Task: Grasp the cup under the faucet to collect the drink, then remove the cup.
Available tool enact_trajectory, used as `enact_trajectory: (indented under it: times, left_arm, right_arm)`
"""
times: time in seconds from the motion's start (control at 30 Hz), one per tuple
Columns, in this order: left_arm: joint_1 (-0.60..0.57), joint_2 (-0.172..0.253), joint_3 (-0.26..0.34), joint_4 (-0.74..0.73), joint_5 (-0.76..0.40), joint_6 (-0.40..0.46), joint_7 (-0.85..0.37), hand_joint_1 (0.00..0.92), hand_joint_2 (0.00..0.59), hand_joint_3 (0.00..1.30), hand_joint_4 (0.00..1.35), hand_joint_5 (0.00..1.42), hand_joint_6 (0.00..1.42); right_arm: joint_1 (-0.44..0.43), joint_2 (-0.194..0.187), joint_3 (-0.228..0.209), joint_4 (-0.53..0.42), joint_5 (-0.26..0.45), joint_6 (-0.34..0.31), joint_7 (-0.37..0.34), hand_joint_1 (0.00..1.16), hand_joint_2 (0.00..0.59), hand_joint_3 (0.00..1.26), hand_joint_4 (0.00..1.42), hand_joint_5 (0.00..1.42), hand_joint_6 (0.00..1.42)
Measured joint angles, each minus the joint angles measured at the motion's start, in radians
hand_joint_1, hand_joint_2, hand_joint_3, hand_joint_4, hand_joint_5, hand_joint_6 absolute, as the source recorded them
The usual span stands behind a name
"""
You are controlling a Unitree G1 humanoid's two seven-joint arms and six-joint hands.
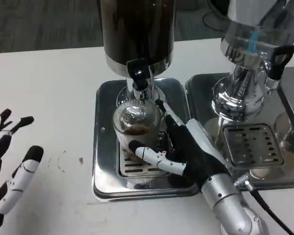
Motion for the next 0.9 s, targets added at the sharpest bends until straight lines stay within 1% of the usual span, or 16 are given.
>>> enact_trajectory:
  times: [0.03,0.07,0.17,0.23,0.3,0.33,0.37,0.43,0.5,0.63,0.8,0.83,0.9]
  left_arm:
    - [0.000,0.000,-0.001,0.003,0.000,0.002,0.000,0.000,0.224,0.29,0.00,0.13,0.00]
    - [-0.001,0.000,-0.002,0.007,0.000,0.002,0.000,0.000,0.225,0.30,0.00,0.13,0.00]
    - [-0.003,-0.001,-0.015,0.027,0.000,0.002,0.000,0.000,0.227,0.31,0.00,0.15,0.00]
    - [-0.004,-0.001,-0.032,0.029,0.000,0.002,-0.001,0.000,0.229,0.31,0.00,0.15,0.00]
    - [-0.004,-0.001,-0.035,0.029,0.000,0.002,-0.002,0.000,0.232,0.32,0.00,0.15,0.00]
    - [-0.005,-0.001,-0.035,0.029,-0.001,0.002,-0.002,0.000,0.234,0.33,0.00,0.16,0.00]
    - [-0.004,-0.001,-0.037,0.029,-0.002,0.002,-0.004,0.000,0.234,0.33,0.00,0.16,0.00]
    - [-0.004,-0.001,-0.038,0.029,-0.004,0.002,-0.004,0.000,0.235,0.35,0.00,0.17,0.00]
    - [-0.004,-0.001,-0.038,0.029,-0.004,0.002,-0.004,0.000,0.235,0.35,0.00,0.17,0.00]
    - [-0.003,-0.001,-0.038,0.029,-0.006,0.002,-0.004,0.000,0.238,0.36,0.00,0.18,0.00]
    - [0.003,-0.001,-0.038,0.026,-0.007,0.002,-0.004,0.000,0.241,0.38,0.00,0.18,0.01]
    - [0.006,-0.001,-0.038,0.026,-0.008,0.002,-0.004,0.000,0.241,0.38,0.00,0.19,0.01]
    - [0.014,-0.001,-0.038,0.025,-0.008,0.002,-0.004,0.000,0.242,0.38,0.01,0.19,0.01]
  right_arm:
    - [0.000,0.001,0.002,0.000,0.000,0.000,-0.001,0.46,0.167,0.00,0.00,0.00,0.00]
    - [0.000,0.002,0.003,0.002,0.001,0.000,-0.001,0.47,0.176,0.00,0.00,0.00,0.00]
    - [0.000,0.022,0.004,0.026,0.005,-0.017,-0.026,0.51,0.171,0.00,0.00,0.00,0.02]
    - [-0.001,0.031,0.004,0.043,0.006,-0.038,-0.046,0.53,0.163,0.00,0.00,0.00,0.06]
    - [-0.003,0.037,0.005,0.060,0.006,-0.058,-0.058,0.55,0.161,0.00,0.01,0.01,0.09]
    - [-0.003,0.043,0.004,0.072,0.006,-0.074,-0.076,0.56,0.161,0.00,0.02,0.02,0.10]
    - [-0.003,0.057,0.001,0.084,0.008,-0.088,-0.101,0.56,0.160,0.00,0.03,0.03,0.12]
    - [-0.006,0.064,0.002,0.107,0.017,-0.114,-0.103,0.58,0.158,0.00,0.04,0.06,0.15]
    - [-0.008,0.065,0.000,0.112,0.022,-0.121,-0.105,0.59,0.166,0.00,0.05,0.07,0.16]
    - [-0.023,0.069,-0.002,0.144,0.029,-0.146,-0.118,0.63,0.160,0.00,0.07,0.10,0.19]
    - [-0.026,0.075,-0.003,0.158,0.048,-0.166,-0.123,0.67,0.161,0.00,0.08,0.13,0.29]
    - [-0.027,0.074,-0.001,0.160,0.048,-0.171,-0.122,0.68,0.166,0.00,0.08,0.14,0.31]
    - [-0.028,0.077,0.012,0.171,0.048,-0.184,-0.119,0.69,0.154,0.00,0.09,0.15,0.34]
